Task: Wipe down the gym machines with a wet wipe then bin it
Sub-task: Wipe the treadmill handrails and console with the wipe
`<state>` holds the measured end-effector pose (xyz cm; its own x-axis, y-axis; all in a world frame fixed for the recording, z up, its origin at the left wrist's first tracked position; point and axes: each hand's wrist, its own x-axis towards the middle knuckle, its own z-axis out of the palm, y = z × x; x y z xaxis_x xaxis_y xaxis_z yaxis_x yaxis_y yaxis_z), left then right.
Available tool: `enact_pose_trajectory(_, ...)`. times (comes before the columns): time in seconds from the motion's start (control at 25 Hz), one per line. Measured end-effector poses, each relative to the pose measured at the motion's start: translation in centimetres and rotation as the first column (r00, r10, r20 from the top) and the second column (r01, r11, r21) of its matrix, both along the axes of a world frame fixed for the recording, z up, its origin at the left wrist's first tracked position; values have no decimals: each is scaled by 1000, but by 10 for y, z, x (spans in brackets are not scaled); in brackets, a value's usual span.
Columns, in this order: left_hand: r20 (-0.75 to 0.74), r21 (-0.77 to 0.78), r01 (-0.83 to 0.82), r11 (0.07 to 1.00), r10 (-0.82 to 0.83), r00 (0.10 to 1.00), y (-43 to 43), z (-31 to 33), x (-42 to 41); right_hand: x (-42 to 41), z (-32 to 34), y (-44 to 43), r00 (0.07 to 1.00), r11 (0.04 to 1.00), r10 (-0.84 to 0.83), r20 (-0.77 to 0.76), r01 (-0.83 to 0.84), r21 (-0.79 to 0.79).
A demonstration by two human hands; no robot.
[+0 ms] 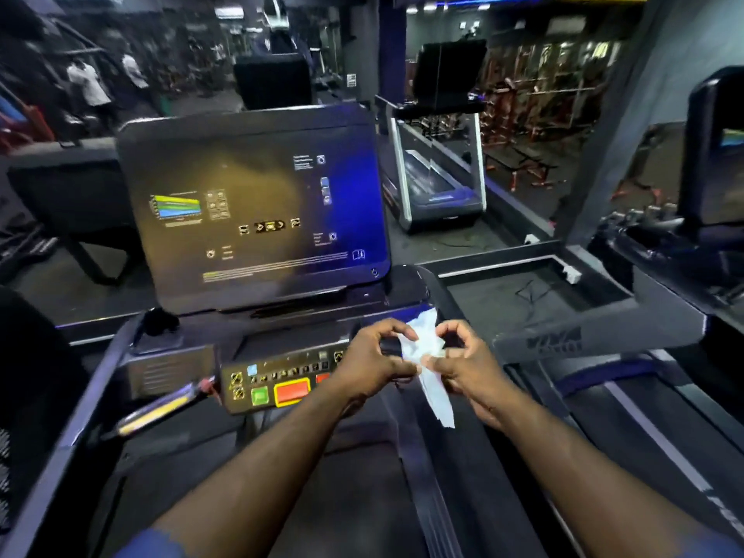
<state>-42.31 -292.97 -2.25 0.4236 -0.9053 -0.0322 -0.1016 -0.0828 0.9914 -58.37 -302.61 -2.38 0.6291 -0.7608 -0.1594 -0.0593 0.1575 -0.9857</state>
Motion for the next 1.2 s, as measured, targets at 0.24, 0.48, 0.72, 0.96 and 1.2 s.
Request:
enact_pose_trajectory(0.24,-19,145,-31,989,34,999,-94,-21,62,55,-30,-87,996,996,-92,4,92,-13)
enact_pose_trajectory(0.48,156,327,-69,942,18,988,-176,-37,111,103,-52,-183,999,996,-52,7,53,-79)
enact_pose_trajectory(0.72,342,390,-214,896,74,937,-238,-53,135,130,-72,-256,965,828,-12,-260,-136,-543)
enact_pose_trajectory(0.96,384,446,-127,886,-61,921,-258,-52,147,134,-71,-268,950,500,161,-268,-312,-808)
enact_pose_trajectory(1.2,308,527,49,849,-244,919,-268,-32,156,137,-92,-274,856,703,77,-512,-411,-581)
